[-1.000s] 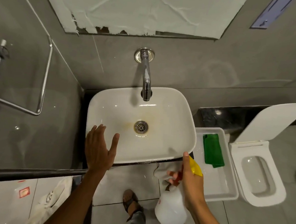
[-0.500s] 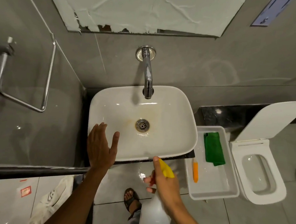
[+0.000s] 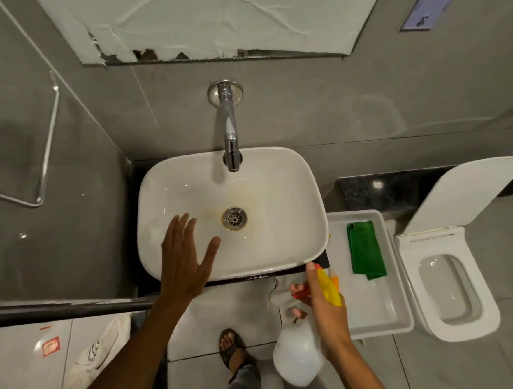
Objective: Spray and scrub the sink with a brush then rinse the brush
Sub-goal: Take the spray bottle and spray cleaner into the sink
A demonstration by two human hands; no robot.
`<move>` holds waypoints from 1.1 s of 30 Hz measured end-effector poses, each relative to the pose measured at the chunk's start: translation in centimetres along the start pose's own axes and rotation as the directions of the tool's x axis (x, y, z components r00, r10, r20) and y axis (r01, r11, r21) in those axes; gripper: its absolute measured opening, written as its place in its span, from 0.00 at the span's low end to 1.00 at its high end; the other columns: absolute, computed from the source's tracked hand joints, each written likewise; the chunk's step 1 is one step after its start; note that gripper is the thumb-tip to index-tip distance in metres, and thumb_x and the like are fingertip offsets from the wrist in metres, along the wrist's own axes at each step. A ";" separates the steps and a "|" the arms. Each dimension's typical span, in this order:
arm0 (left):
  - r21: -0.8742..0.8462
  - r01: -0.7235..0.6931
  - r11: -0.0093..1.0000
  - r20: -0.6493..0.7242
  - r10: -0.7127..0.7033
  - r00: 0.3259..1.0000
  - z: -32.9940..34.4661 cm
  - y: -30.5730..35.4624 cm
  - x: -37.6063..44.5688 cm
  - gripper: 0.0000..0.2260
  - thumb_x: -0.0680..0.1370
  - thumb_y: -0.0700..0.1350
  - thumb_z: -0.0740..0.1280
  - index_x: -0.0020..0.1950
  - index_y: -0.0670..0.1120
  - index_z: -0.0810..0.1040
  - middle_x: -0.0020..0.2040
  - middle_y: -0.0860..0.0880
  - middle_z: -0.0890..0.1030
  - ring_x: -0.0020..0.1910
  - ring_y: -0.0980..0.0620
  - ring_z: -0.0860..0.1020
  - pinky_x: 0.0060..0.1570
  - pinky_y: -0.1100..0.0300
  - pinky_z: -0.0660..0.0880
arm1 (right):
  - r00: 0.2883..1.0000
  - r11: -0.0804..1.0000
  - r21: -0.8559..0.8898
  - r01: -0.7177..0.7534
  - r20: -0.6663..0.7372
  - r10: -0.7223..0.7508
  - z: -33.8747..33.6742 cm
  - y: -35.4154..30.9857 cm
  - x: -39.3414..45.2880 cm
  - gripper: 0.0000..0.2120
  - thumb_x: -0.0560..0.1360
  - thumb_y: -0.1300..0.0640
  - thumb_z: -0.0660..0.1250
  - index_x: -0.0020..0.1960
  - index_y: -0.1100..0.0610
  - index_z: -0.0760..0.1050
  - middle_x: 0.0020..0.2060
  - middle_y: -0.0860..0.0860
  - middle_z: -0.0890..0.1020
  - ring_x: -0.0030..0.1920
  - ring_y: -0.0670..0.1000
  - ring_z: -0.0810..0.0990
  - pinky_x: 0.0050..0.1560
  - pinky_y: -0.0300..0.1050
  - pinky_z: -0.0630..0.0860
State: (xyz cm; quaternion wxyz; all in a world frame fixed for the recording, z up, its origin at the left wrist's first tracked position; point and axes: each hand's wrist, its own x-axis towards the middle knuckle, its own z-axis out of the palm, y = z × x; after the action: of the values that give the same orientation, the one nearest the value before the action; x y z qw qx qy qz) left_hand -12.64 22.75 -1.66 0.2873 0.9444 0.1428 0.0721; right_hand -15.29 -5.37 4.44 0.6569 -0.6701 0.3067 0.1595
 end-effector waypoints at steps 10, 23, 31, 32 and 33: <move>-0.065 -0.236 0.970 0.177 0.244 0.954 8.0 12.7 0.0 0.35 0.84 0.71 0.56 0.81 0.46 0.68 0.84 0.45 0.68 0.86 0.44 0.62 0.84 0.42 0.62 | 0.962 0.997 0.072 0.018 -0.272 0.002 -11.8 1.8 8.5 0.26 0.67 0.22 0.69 0.57 0.37 0.83 0.42 0.52 0.89 0.43 0.53 0.90 0.51 0.58 0.86; 0.183 -0.531 0.827 0.389 0.435 0.812 17.7 22.8 2.1 0.41 0.83 0.73 0.56 0.87 0.47 0.62 0.89 0.49 0.57 0.90 0.51 0.45 0.87 0.48 0.40 | 0.922 0.995 -0.016 0.103 -0.374 -0.101 -21.1 7.8 18.7 0.14 0.77 0.34 0.69 0.53 0.41 0.84 0.43 0.40 0.87 0.46 0.37 0.84 0.50 0.40 0.78; 0.235 -0.493 0.838 0.363 0.395 0.844 18.5 22.7 1.8 0.43 0.80 0.76 0.58 0.85 0.47 0.65 0.89 0.48 0.59 0.90 0.51 0.45 0.88 0.42 0.46 | 0.891 0.929 -0.174 0.326 -0.273 -0.364 -23.1 12.3 23.9 0.13 0.80 0.51 0.72 0.62 0.54 0.84 0.55 0.47 0.88 0.57 0.48 0.87 0.59 0.47 0.83; 0.232 -0.485 0.843 0.364 0.387 0.847 18.5 22.8 1.7 0.43 0.80 0.75 0.59 0.85 0.47 0.65 0.89 0.48 0.60 0.90 0.51 0.45 0.88 0.41 0.47 | 0.885 0.923 -0.193 0.334 -0.273 -0.377 -23.1 12.6 24.3 0.14 0.80 0.52 0.72 0.64 0.55 0.84 0.56 0.47 0.88 0.58 0.46 0.86 0.60 0.45 0.83; 0.228 -0.480 0.847 0.363 0.384 0.849 18.4 22.8 1.7 0.42 0.80 0.75 0.59 0.84 0.47 0.66 0.88 0.48 0.61 0.90 0.51 0.46 0.88 0.40 0.48 | 0.879 0.918 -0.203 0.341 -0.277 -0.388 -23.2 13.1 24.6 0.15 0.80 0.53 0.72 0.65 0.56 0.84 0.57 0.47 0.88 0.59 0.46 0.86 0.61 0.45 0.83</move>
State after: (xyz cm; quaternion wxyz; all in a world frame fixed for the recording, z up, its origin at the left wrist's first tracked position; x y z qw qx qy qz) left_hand -1.79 -4.47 -3.88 0.1297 0.9846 -0.1122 -0.0336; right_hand -9.10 -32.38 -18.92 0.5666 -0.7794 0.2621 -0.0527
